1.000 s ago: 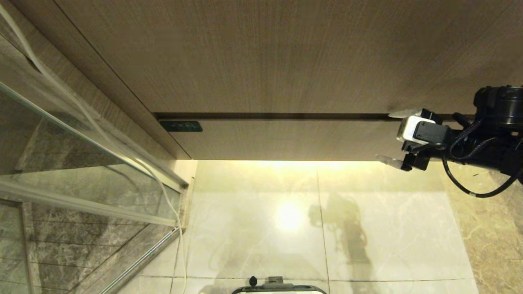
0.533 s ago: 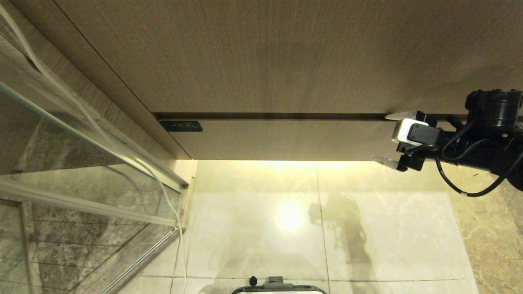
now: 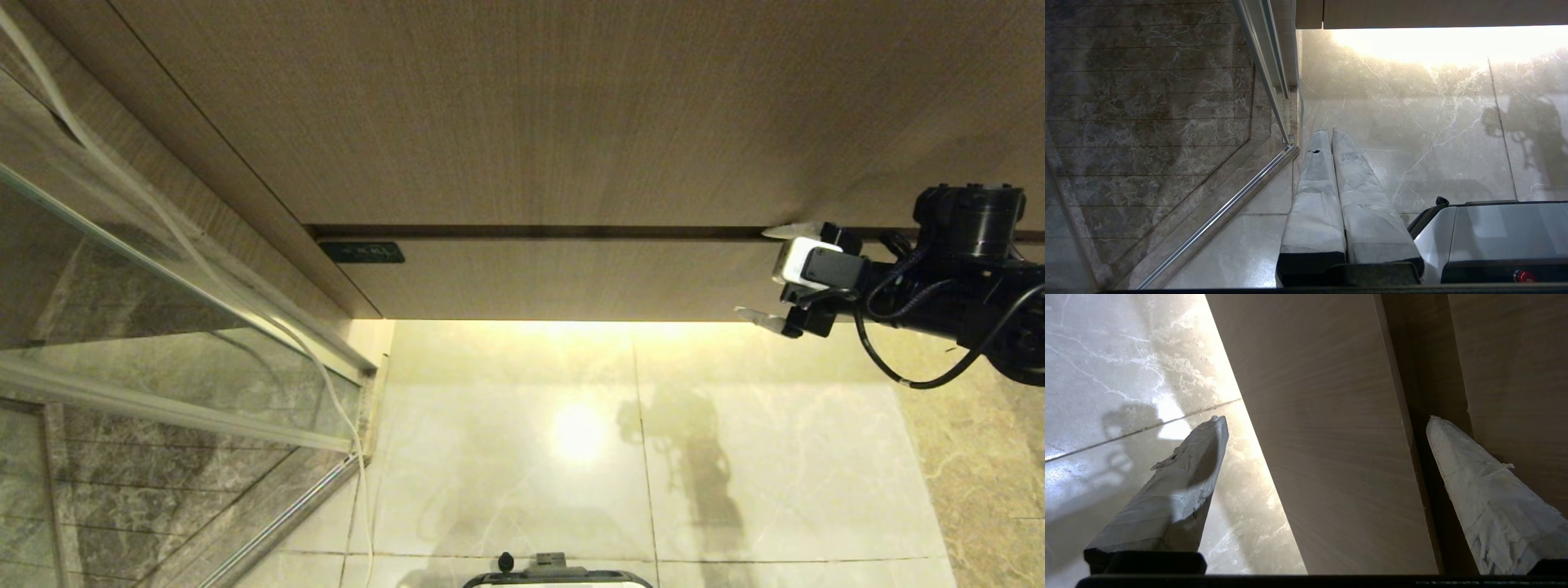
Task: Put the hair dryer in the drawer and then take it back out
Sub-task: Pull open the drawer
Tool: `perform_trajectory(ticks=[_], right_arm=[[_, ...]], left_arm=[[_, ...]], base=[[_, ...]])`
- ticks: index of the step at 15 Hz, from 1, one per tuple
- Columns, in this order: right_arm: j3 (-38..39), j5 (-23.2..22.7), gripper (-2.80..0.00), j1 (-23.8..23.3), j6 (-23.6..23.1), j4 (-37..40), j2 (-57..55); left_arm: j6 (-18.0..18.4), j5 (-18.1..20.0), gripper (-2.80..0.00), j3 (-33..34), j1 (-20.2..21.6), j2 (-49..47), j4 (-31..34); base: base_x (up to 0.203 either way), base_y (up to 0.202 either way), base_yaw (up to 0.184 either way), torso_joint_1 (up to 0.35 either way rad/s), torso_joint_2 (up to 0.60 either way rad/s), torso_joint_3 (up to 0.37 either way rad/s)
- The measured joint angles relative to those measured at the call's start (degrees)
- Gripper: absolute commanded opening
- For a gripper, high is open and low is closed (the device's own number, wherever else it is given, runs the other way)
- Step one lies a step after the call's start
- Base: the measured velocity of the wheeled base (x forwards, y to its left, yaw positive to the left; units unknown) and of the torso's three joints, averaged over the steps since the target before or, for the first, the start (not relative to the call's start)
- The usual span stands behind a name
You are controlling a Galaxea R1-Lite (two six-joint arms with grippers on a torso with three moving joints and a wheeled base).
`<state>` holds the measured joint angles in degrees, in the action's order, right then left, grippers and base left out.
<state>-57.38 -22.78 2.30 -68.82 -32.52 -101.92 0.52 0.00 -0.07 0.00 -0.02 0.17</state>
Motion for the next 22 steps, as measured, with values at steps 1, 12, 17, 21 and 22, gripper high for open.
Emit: perform_trajectory(ticks=[1, 12, 17, 21, 22], right_arm=[[-0.04, 0.05, 0.0, -0.07, 0.07, 0.0, -0.24], [-0.35, 0.19, 0.0, 0.2, 0.49, -2.5, -3.3], [-2.29, 0.18, 0.0, 0.52, 0.46, -2.45, -5.22], [-2.67, 0.27, 0.0, 0.59, 0.46, 1.24, -6.13], [-2.82, 0.29, 0.0, 0.59, 0.46, 3.51, -6.01]], left_arm=[[-0.01, 0.0, -2.8, 0.0, 0.0, 0.0, -0.02], [0.0, 0.0, -2.8, 0.0, 0.0, 0.0, -0.02], [-0.01, 0.0, -2.8, 0.0, 0.0, 0.0, 0.01], [0.02, 0.0, -2.8, 0.02, 0.0, 0.0, -0.02], [0.02, 0.0, -2.8, 0.02, 0.0, 0.0, 0.01]], base=[[0.0, 0.0, 0.0, 0.0, 0.0, 0.0], [0.0, 0.0, 0.0, 0.0, 0.0, 0.0], [0.0, 0.0, 0.0, 0.0, 0.0, 0.0], [0.0, 0.0, 0.0, 0.0, 0.0, 0.0], [0.0, 0.0, 0.0, 0.0, 0.0, 0.0]])
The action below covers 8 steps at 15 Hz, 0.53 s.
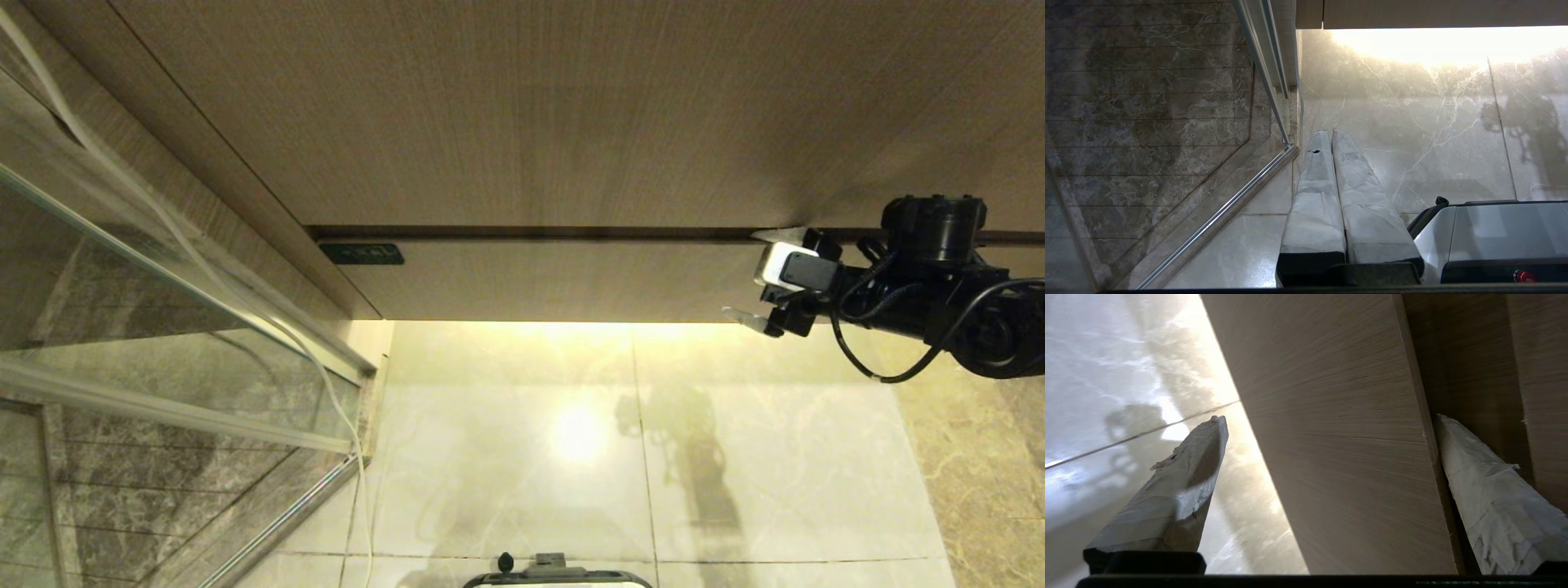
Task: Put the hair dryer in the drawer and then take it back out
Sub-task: Pull open the drawer
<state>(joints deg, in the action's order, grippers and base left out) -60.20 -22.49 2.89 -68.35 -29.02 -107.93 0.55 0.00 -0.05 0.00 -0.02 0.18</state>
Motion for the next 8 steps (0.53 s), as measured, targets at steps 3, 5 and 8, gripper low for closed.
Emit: perform_trajectory(ticks=[3, 5, 8], right_arm=[[0.55, 0.13, 0.0, -0.29, 0.24, 6.14, 1.37], [1.11, 1.7, 0.0, -0.87, 0.43, 10.68, 2.53], [1.9, 6.99, 0.0, -1.27, 3.45, 14.78, 3.65]], left_arm=[[0.0, 0.02, -2.8, 0.0, 0.0, 0.0, 0.02], [-0.03, 0.0, -2.8, 0.0, 0.0, 0.0, 0.0], [-0.03, 0.01, -2.8, 0.0, 0.0, 0.0, -0.01]], base=[[0.0, 0.0, 0.0, 0.0, 0.0, 0.0], [0.0, 0.0, 0.0, 0.0, 0.0, 0.0], [0.0, 0.0, 0.0, 0.0, 0.0, 0.0]])
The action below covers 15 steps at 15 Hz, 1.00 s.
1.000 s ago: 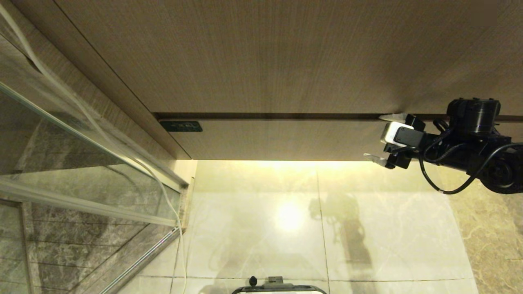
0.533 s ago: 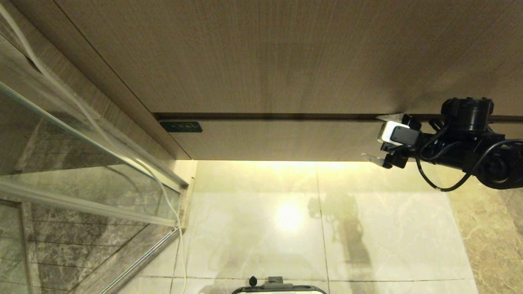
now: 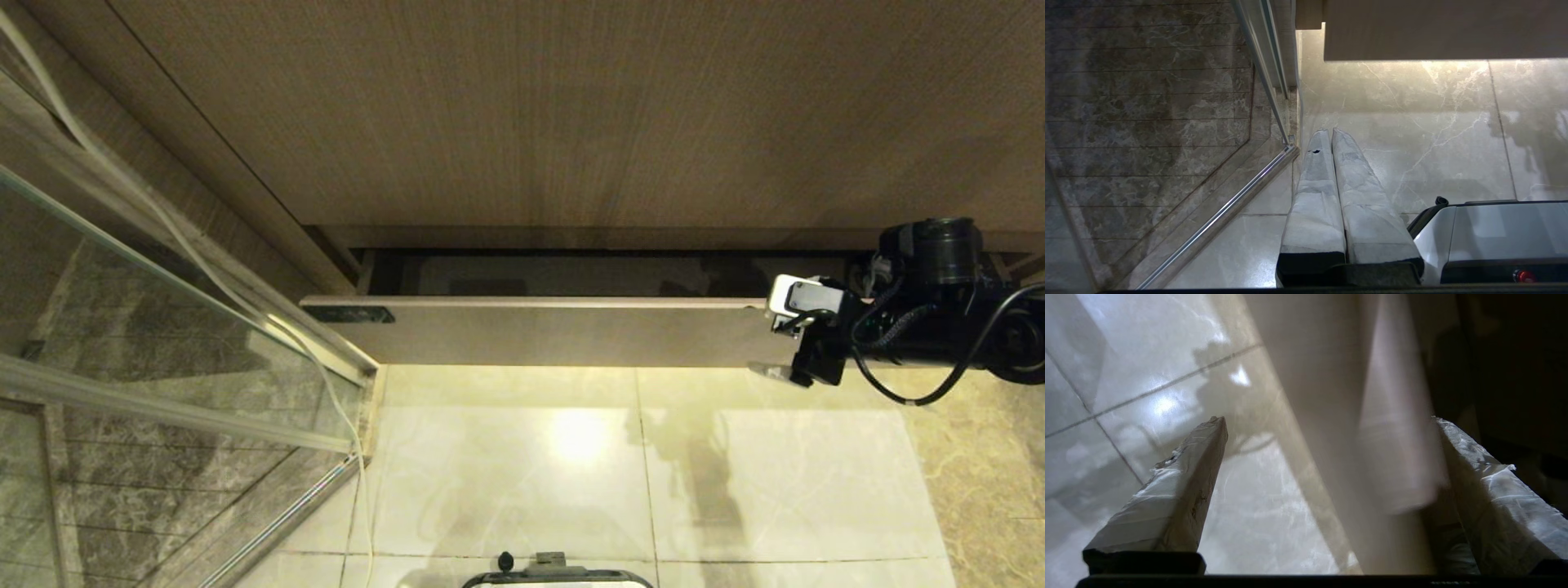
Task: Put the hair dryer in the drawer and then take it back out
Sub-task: Pull open the drawer
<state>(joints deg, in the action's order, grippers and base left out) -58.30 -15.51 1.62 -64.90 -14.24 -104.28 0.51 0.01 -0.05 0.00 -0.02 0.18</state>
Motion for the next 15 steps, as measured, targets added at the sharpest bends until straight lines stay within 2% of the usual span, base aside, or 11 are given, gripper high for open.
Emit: perform_trajectory(ticks=[2, 6, 9, 13, 15], right_arm=[[0.22, 1.01, 0.0, -0.06, 0.3, 0.35, 0.73], [1.5, 6.38, 0.0, -0.14, 0.29, 7.04, 4.37], [4.01, 12.62, 0.0, -1.03, 0.9, 8.11, 8.27], [7.42, 22.66, 0.0, -1.49, 4.97, 11.32, 15.61], [9.99, 26.09, 0.0, -1.55, 6.29, 14.46, 20.23]], left_arm=[[0.01, -0.01, -2.8, 0.0, -0.02, 0.0, 0.04], [0.0, -0.01, -2.8, 0.0, 0.0, 0.0, 0.03], [0.01, 0.02, -2.8, 0.0, 0.0, 0.0, 0.01], [0.01, -0.01, -2.8, 0.0, 0.0, 0.0, 0.01], [0.01, -0.01, -2.8, -0.02, 0.0, 0.0, 0.0]], base=[[0.0, 0.0, 0.0, 0.0, 0.0, 0.0], [0.0, 0.0, 0.0, 0.0, 0.0, 0.0], [0.0, 0.0, 0.0, 0.0, 0.0, 0.0], [0.0, 0.0, 0.0, 0.0, 0.0, 0.0], [0.0, 0.0, 0.0, 0.0, 0.0, 0.0]])
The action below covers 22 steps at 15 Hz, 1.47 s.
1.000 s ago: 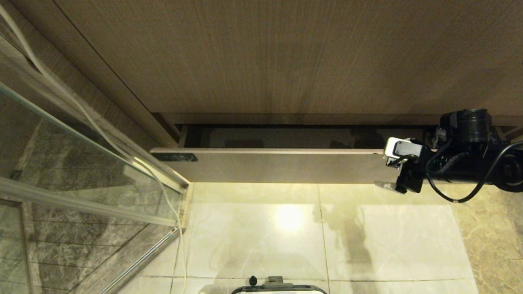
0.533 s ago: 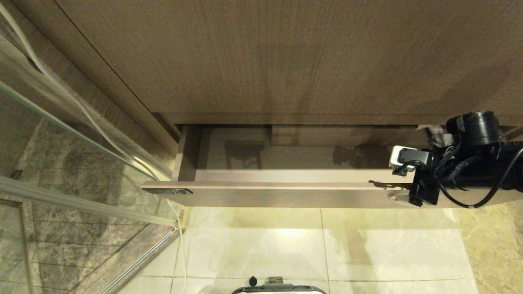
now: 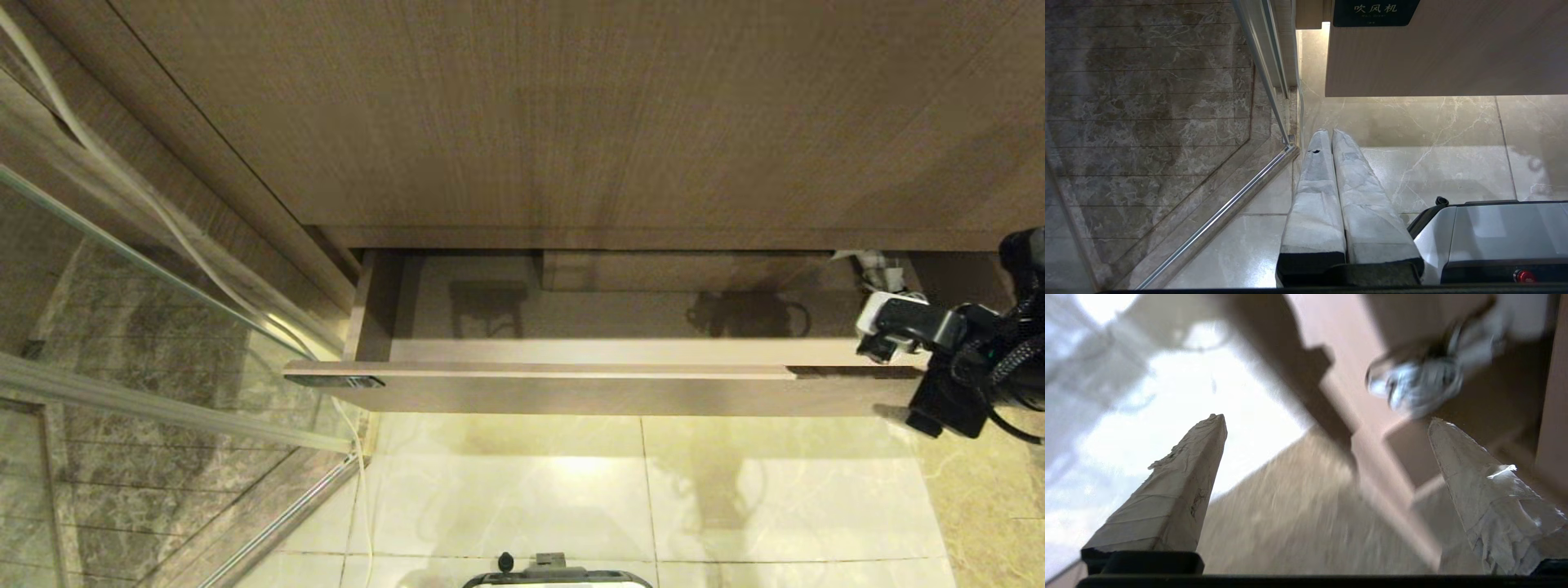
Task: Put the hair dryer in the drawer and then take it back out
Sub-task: Pull open the drawer
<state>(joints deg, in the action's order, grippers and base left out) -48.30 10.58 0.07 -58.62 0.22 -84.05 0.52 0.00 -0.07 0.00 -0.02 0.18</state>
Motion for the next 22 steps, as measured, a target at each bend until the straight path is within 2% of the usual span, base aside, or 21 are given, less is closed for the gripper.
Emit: perform_trajectory(ticks=[3, 6, 7, 11, 17, 20, 22], right_arm=[[3.7, 1.77, 0.0, -0.33, 0.77, 6.39, 7.77], [4.45, 8.15, 0.0, -2.61, 2.78, 9.8, 12.22], [4.4, 8.93, 0.0, -3.05, 4.07, 11.03, 13.19], [3.91, 11.43, 0.0, -6.02, 6.13, 11.65, 15.39], [3.55, 13.61, 0.0, -7.24, 13.75, 17.28, 18.52], [3.68, 14.21, 0.0, -8.26, 20.07, 17.78, 19.09], [3.53, 14.42, 0.0, -8.66, 21.47, 17.63, 18.64]], left_arm=[[0.02, 0.01, -2.8, 0.0, 0.0, 0.0, 0.01], [0.0, 0.0, -2.8, 0.0, 0.0, 0.0, 0.01], [0.0, 0.02, -2.8, 0.0, 0.0, 0.0, 0.01], [0.0, 0.02, -2.8, 0.02, 0.0, 0.0, -0.02], [-0.01, 0.0, -2.8, 0.02, 0.0, 0.0, -0.02], [-0.01, 0.0, -2.8, 0.02, 0.0, 0.0, 0.01], [-0.01, 0.0, -2.8, 0.02, 0.0, 0.0, 0.01]], base=[[0.0, 0.0, 0.0, 0.0, 0.0, 0.0], [0.0, 0.0, 0.0, 0.0, 0.0, 0.0], [0.0, 0.0, 0.0, 0.0, 0.0, 0.0], [0.0, 0.0, 0.0, 0.0, 0.0, 0.0], [0.0, 0.0, 0.0, 0.0, 0.0, 0.0], [0.0, 0.0, 0.0, 0.0, 0.0, 0.0], [0.0, 0.0, 0.0, 0.0, 0.0, 0.0]])
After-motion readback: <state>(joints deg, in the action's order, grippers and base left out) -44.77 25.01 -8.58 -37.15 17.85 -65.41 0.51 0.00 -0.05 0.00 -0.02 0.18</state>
